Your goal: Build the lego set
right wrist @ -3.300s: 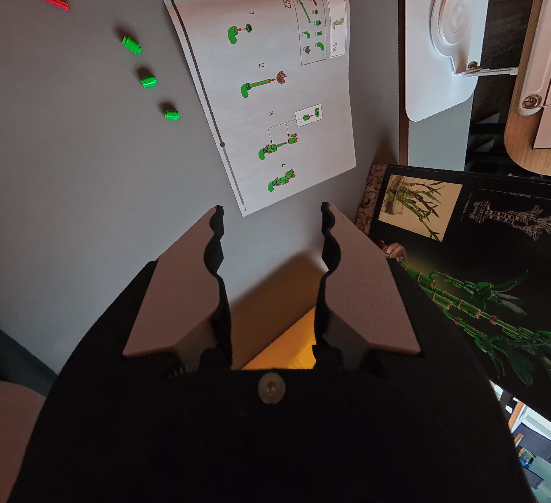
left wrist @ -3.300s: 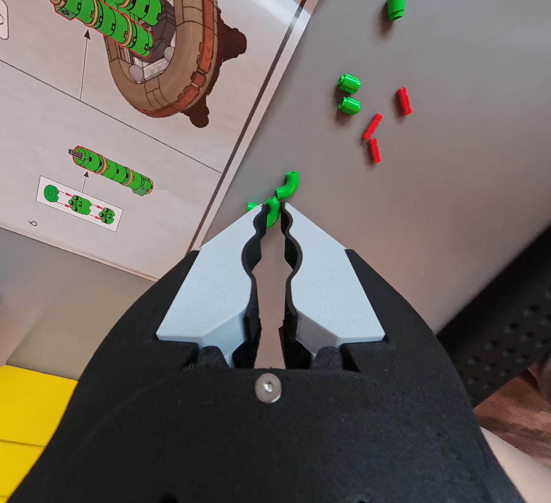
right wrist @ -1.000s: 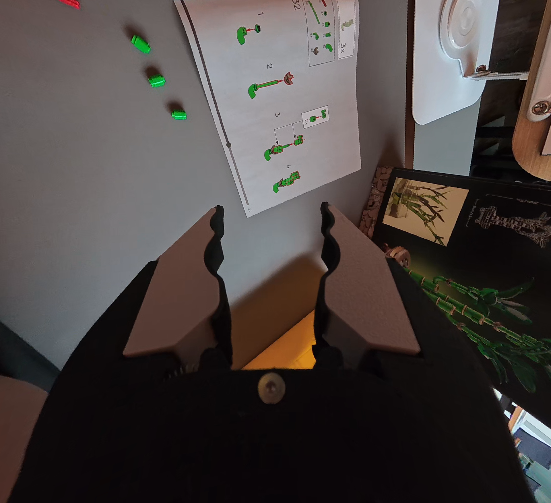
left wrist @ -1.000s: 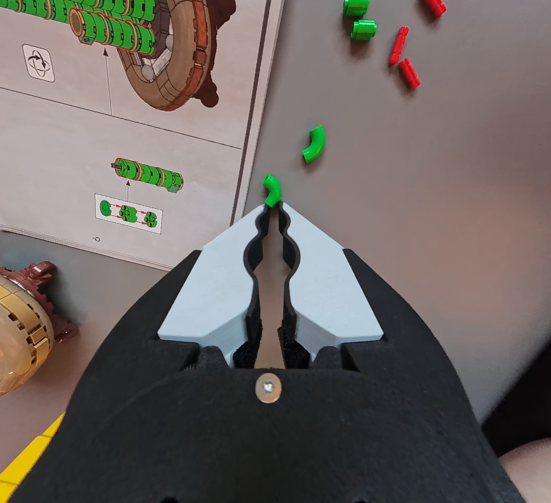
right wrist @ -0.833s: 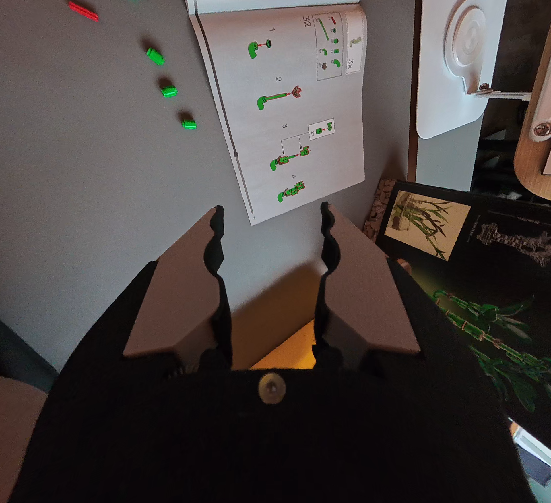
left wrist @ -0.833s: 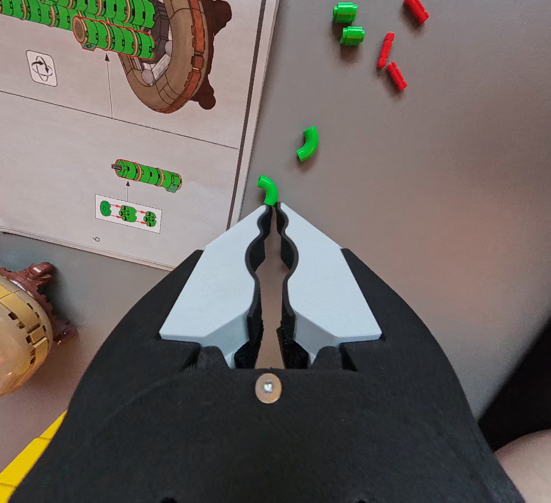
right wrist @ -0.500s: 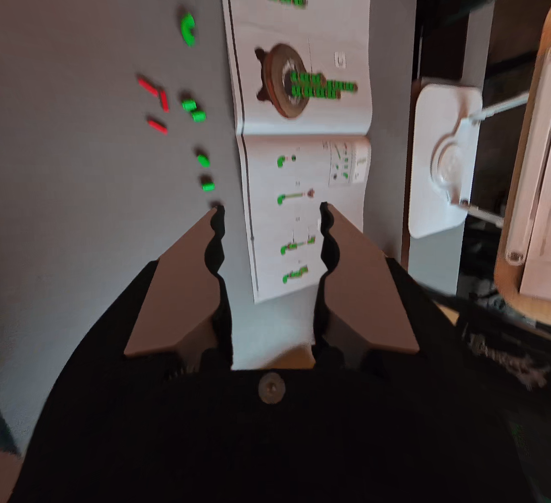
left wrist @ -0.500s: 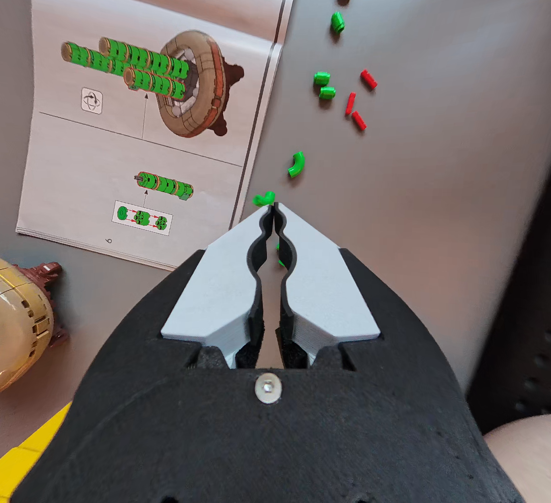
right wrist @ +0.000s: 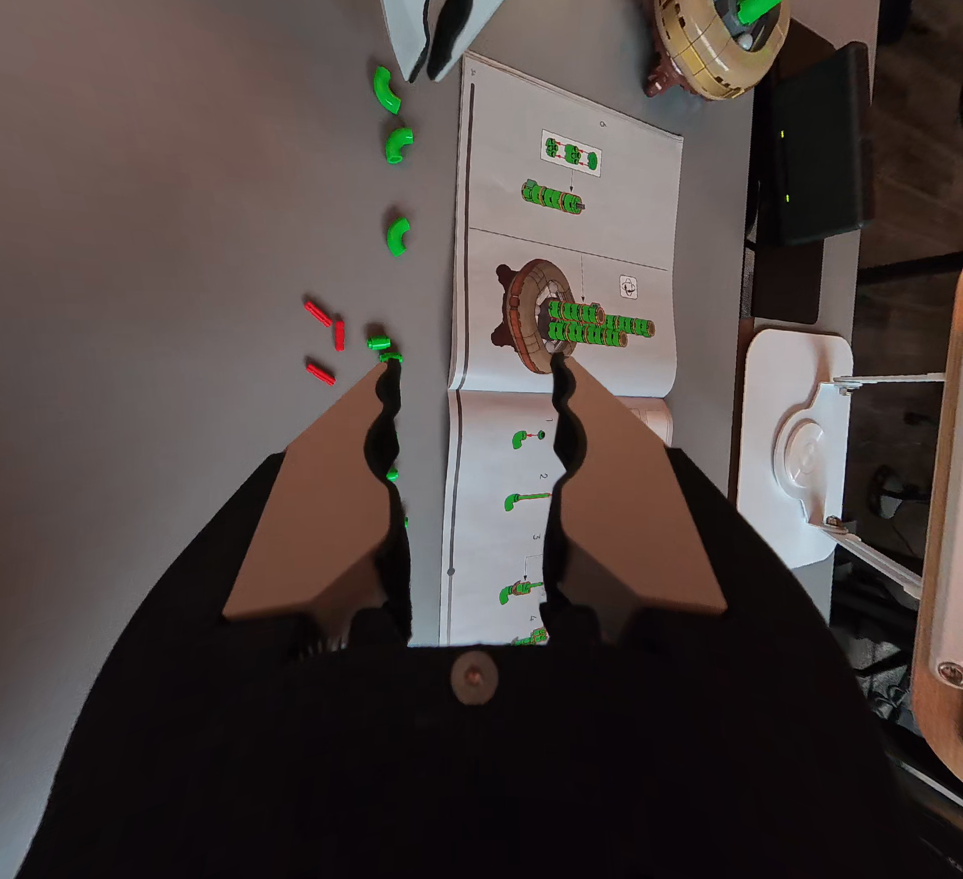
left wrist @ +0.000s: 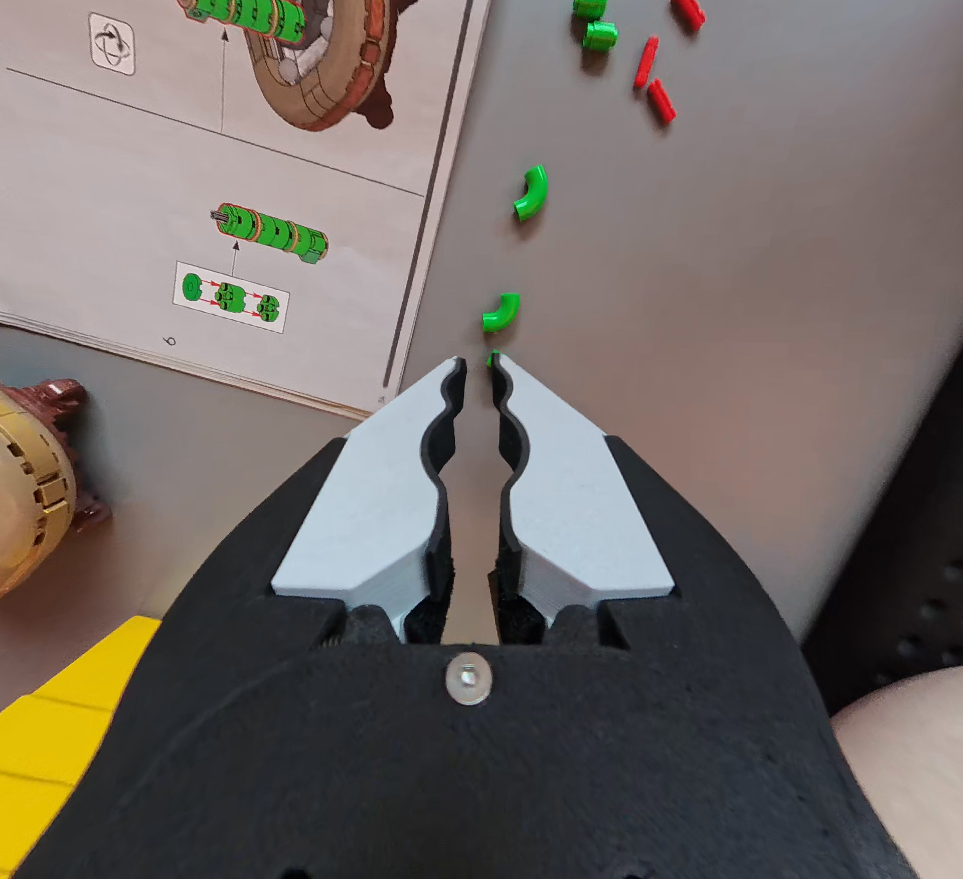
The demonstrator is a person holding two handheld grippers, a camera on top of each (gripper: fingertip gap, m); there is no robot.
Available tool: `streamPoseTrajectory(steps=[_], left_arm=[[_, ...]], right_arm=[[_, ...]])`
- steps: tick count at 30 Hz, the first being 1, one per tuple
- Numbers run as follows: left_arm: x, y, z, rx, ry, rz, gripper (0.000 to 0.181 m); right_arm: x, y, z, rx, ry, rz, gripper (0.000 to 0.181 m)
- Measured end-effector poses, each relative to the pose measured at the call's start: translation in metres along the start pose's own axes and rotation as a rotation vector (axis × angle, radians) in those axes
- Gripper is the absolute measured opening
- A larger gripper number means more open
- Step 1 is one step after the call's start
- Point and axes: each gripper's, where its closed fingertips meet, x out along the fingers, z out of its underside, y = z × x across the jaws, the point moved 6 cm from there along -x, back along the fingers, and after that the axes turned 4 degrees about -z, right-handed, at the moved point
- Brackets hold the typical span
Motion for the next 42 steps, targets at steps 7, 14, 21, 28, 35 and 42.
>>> streamPoseTrajectory(steps=[7, 14, 21, 28, 35, 42], left_arm=[[0.015, 0.004, -0.005, 0.043, -0.031, 0.011, 0.017], [0.028, 0.004, -0.006, 0.059, -0.025, 0.037, 0.023], [0.031, 0.005, -0.004, 0.087, -0.018, 0.042, 0.0], [0.027, 0.004, -0.003, 0.084, -0.005, 0.04, 0.0], [0.02, -0.006, -0.004, 0.029, 0.036, 0.001, 0.012], [0.009, 0.0, 0.001, 0.039, 0.118, 0.08, 0.009]], right_arm=[[0.004, -0.005, -0.001, -0.021, -0.011, -0.021, 0.058], [0.008, -0.008, -0.001, -0.025, -0.018, -0.039, 0.058], [0.01, -0.009, -0.003, -0.028, -0.008, -0.047, 0.058], [0.022, -0.015, -0.01, -0.046, 0.032, -0.08, 0.058], [0.026, -0.014, -0.007, -0.036, 0.027, -0.087, 0.058], [0.022, -0.013, -0.004, -0.03, 0.024, -0.084, 0.058]])
